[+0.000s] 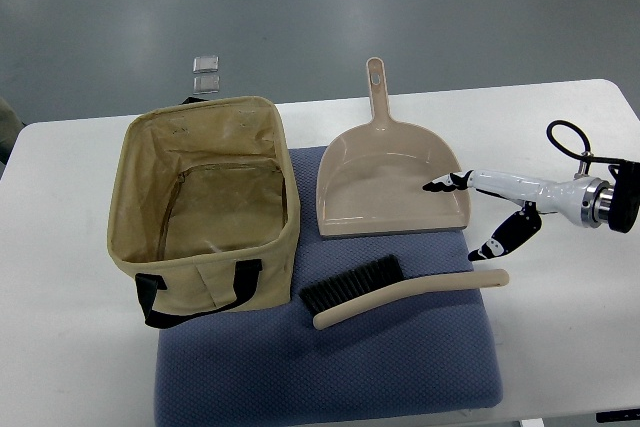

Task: Put pink broom in yellow bag with right hand
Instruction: 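Move the right hand down toward the beige brush handle, then close the right hand around the brush handle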

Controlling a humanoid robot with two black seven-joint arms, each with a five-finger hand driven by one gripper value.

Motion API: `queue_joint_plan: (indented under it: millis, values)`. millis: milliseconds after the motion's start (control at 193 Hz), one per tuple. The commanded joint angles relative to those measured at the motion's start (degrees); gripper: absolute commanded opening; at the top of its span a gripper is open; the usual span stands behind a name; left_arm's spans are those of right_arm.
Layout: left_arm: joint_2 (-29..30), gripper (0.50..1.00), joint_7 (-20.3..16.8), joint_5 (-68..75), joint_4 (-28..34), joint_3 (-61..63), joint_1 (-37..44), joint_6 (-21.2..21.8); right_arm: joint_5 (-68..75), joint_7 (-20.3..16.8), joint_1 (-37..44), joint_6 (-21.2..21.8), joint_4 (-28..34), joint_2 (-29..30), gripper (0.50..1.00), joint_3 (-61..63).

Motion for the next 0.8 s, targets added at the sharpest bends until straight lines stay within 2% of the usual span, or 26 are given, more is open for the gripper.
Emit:
queue_joint_plan:
  millis: [0, 62, 383, 637, 792]
  values:
    - [0.0, 1.0, 0.0, 0.0, 0.0, 0.0, 0.0, 0.01, -0.06, -0.22, -0.06, -4.63, 0.65, -1.15, 0.921, -3.62]
    - [0.0, 1.0, 0.0, 0.0, 0.0, 0.0, 0.0, 0.01, 0.03, -0.31, -0.15, -6.04, 1.18, -1.51, 0.921, -4.94]
    - [0.0, 1.0, 0.0, 0.0, 0.0, 0.0, 0.0, 0.01, -0.06, -1.37, -0.68, -6.83, 4.7, -1.42, 0.921, -9.51]
    - [0.0, 1.0, 0.0, 0.0, 0.0, 0.0, 0.0, 0.01, -4.37, -1.89, -1.38, -11.92, 4.7, -0.98, 0.917, -12.85]
    - [0.0, 1.0, 0.0, 0.0, 0.0, 0.0, 0.0, -0.08, -5.77, -3.3, -1.64, -13.16, 4.43, -0.8, 0.911, -13.2]
